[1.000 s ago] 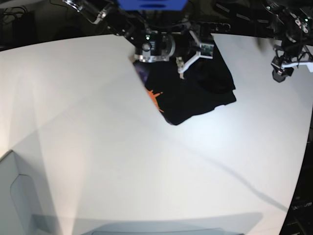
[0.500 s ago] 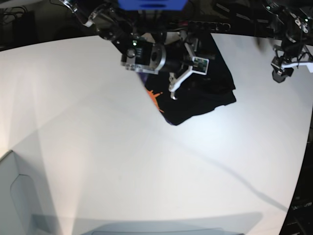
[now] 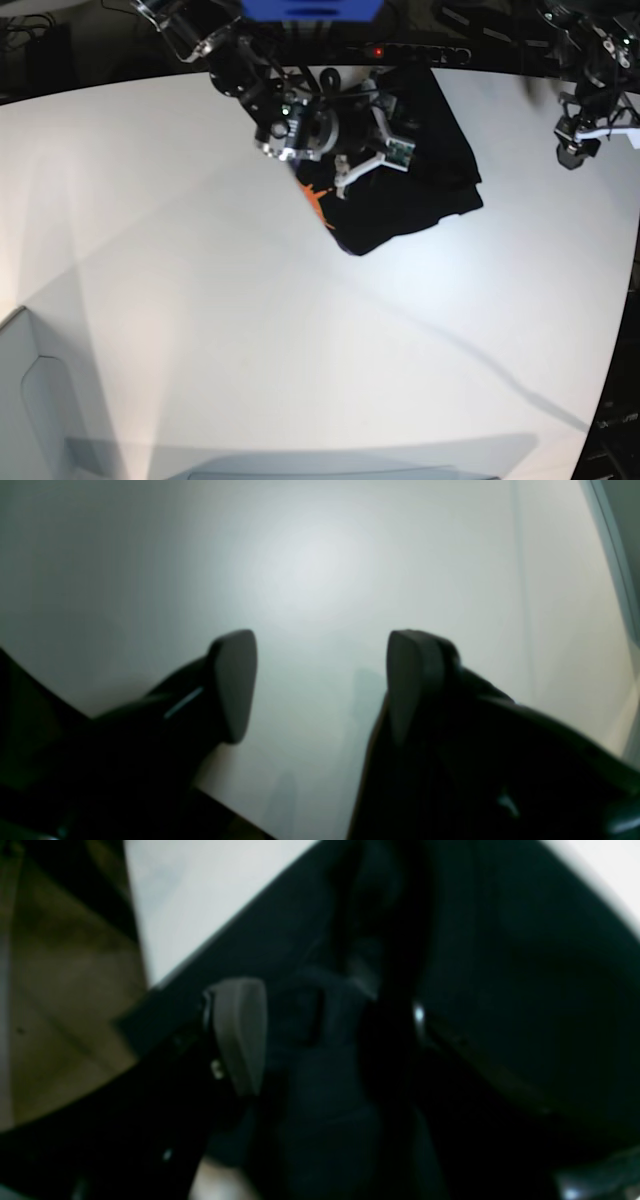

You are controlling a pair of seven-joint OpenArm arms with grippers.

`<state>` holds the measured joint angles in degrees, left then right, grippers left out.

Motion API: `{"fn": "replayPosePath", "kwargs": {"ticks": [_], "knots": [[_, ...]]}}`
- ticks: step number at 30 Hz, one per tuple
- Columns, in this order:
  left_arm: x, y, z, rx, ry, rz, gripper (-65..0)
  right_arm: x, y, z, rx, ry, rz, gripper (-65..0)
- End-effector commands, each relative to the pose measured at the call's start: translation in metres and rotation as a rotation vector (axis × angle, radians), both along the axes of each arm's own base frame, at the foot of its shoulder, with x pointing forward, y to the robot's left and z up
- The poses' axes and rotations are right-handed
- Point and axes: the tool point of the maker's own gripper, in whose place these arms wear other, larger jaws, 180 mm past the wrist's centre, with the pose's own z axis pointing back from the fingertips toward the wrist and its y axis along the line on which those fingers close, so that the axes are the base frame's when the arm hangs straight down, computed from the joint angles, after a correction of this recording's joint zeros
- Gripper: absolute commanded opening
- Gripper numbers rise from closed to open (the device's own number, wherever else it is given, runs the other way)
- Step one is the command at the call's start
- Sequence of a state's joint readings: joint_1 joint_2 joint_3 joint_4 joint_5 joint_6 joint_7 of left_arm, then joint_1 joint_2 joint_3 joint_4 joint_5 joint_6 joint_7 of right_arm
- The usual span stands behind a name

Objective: Fold the T-shirt properly

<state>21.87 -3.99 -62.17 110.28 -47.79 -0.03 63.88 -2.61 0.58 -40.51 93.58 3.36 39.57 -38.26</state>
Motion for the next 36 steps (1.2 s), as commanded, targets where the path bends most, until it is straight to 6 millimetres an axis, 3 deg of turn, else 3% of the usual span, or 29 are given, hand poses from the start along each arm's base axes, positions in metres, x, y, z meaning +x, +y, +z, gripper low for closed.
{"fn": "replayPosePath", "kwargs": {"ticks": [1, 5, 9, 12, 16, 23, 27, 31, 36], "knots": [[0.003, 0.004, 0.011, 0.033, -0.022, -0.009, -24.9, -0.01, 0.011, 0.014, 0.058, -0.009, 0.039, -28.9], [0.004, 0.004, 0.011, 0.033, -0.024, -0.009, -24.9, -0.052, 0.021, 0.02, 0.061, -0.03, 0.177, -29.0], [0.004, 0.004, 0.011, 0.033, -0.024, -0.009, -24.9, -0.086, 0.016, 0.012, 0.03, -0.03, 0.285, -29.0], [0.004, 0.004, 0.011, 0.033, -0.024, -0.009, -24.8, -0.09, 0.01, 0.008, 0.018, -0.029, 0.298, -29.1], [0.004, 0.004, 0.011, 0.033, -0.024, -0.009, -24.8, -0.086, 0.01, 0.027, 0.055, -0.076, 0.297, -29.0], [0.003, 0.005, 0.011, 0.034, -0.02, -0.01, -24.8, -0.035, 0.002, 0.069, 0.131, -0.181, 0.153, -29.0], [0.003, 0.004, 0.011, 0.034, -0.022, -0.011, -24.8, 0.004, -0.01, 0.078, 0.142, -0.204, 0.022, -29.0], [0.003, 0.004, 0.011, 0.033, -0.022, -0.01, -24.8, 0.042, -0.037, 0.079, 0.122, -0.22, -0.112, -29.0], [0.004, 0.004, 0.011, 0.032, -0.025, -0.011, -24.8, 0.037, -0.053, 0.059, 0.091, -0.156, -0.171, -29.0]]}}
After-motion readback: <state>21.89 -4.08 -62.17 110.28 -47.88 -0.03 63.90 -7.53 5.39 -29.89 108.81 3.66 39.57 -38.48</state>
